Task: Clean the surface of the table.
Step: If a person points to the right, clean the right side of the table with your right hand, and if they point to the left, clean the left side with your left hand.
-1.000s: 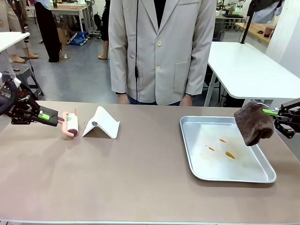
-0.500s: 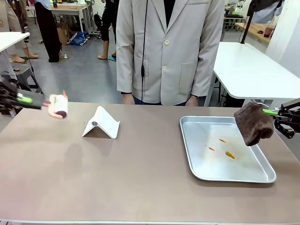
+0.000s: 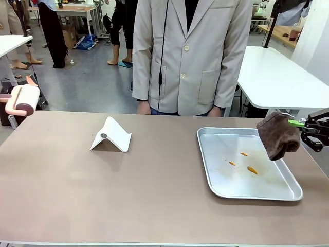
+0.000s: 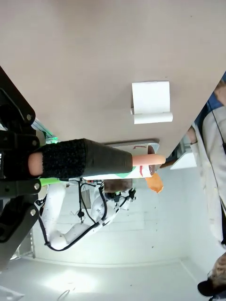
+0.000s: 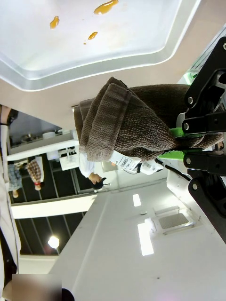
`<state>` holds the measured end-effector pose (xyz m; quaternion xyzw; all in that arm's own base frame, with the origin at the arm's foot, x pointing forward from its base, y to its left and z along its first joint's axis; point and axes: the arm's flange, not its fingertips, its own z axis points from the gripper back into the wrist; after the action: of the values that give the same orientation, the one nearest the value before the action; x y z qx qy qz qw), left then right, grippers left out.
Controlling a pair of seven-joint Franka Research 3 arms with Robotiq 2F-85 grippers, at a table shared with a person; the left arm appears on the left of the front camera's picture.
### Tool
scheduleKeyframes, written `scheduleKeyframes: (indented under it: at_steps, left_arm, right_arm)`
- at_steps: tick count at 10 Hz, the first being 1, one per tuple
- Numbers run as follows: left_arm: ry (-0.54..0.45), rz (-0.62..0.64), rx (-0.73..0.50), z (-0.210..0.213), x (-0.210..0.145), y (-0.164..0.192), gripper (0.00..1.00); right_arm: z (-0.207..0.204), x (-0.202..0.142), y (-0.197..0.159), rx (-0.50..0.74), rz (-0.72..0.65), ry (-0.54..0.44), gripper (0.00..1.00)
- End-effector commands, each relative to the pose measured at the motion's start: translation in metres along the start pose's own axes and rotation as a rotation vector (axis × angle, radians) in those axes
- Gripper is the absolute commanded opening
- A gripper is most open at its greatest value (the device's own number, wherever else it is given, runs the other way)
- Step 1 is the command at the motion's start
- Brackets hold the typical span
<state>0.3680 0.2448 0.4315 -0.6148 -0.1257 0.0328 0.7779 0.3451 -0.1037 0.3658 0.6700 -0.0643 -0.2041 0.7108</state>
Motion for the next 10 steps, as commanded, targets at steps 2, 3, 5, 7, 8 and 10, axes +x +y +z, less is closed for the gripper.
scheduleKeyframes:
  at_steps: [2,3,5,7,8,10]
  left_arm:
    - [0.028,-0.042,-0.075,0.006,-0.025,0.014,0.0]
    - [0.046,-0.035,-0.084,0.007,-0.036,0.019,0.0]
    - [0.062,0.031,-0.095,0.01,-0.043,0.026,0.0]
    - [0.036,-0.01,-0.069,0.006,-0.032,0.022,0.0]
    - [0.036,-0.01,-0.069,0.006,-0.032,0.022,0.0]
    - [0.036,-0.01,-0.069,0.006,-0.032,0.022,0.0]
  right_arm:
    - [0.002,0.0,0.003,0.01,0.005,-0.001,0.0]
    - [0.002,0.0,0.003,0.01,0.005,-0.001,0.0]
    - [0.002,0.0,0.003,0.01,0.005,-0.001,0.0]
    - [0.002,0.0,0.003,0.01,0.005,-0.001,0.0]
    - [0.002,0.0,0.003,0.01,0.005,-0.001,0.0]
    - [0.002,0.0,0.003,0.01,0.005,-0.001,0.0]
